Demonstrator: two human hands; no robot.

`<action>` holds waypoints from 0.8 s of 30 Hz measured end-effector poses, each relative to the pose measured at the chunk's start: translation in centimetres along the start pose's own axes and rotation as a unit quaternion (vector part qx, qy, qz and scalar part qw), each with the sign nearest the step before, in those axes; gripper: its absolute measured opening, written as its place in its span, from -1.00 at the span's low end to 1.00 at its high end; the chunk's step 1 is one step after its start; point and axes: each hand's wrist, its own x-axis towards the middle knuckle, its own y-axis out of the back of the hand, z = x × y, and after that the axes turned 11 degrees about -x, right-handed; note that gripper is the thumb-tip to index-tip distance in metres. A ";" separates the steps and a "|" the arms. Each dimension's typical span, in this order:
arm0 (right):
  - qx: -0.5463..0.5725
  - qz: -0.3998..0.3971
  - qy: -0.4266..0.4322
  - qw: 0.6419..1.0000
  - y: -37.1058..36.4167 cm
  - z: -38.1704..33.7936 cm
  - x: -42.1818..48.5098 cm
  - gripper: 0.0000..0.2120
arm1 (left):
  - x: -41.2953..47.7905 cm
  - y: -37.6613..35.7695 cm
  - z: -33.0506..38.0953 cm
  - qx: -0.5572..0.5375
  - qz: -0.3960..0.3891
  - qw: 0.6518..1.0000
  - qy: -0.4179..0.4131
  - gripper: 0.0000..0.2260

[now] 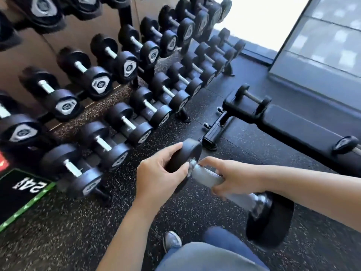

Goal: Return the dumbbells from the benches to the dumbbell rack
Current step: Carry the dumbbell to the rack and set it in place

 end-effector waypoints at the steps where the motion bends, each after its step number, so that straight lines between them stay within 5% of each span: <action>1: 0.011 0.006 -0.006 1.000 0.8 0.0 0.8 -0.36 | 1.5 0.3 -0.1 -0.003 -0.010 1.000 0.002 -0.65; 11: 0.069 0.003 -0.039 0.997 9.3 3.2 9.5 -0.36 | 16.0 -0.4 -1.4 -0.014 -0.083 0.996 0.001 -0.66; 24: 0.089 0.067 -0.064 0.992 27.3 15.6 23.5 -0.38 | 42.5 -9.9 -0.8 0.013 -0.132 0.991 -0.026 -0.63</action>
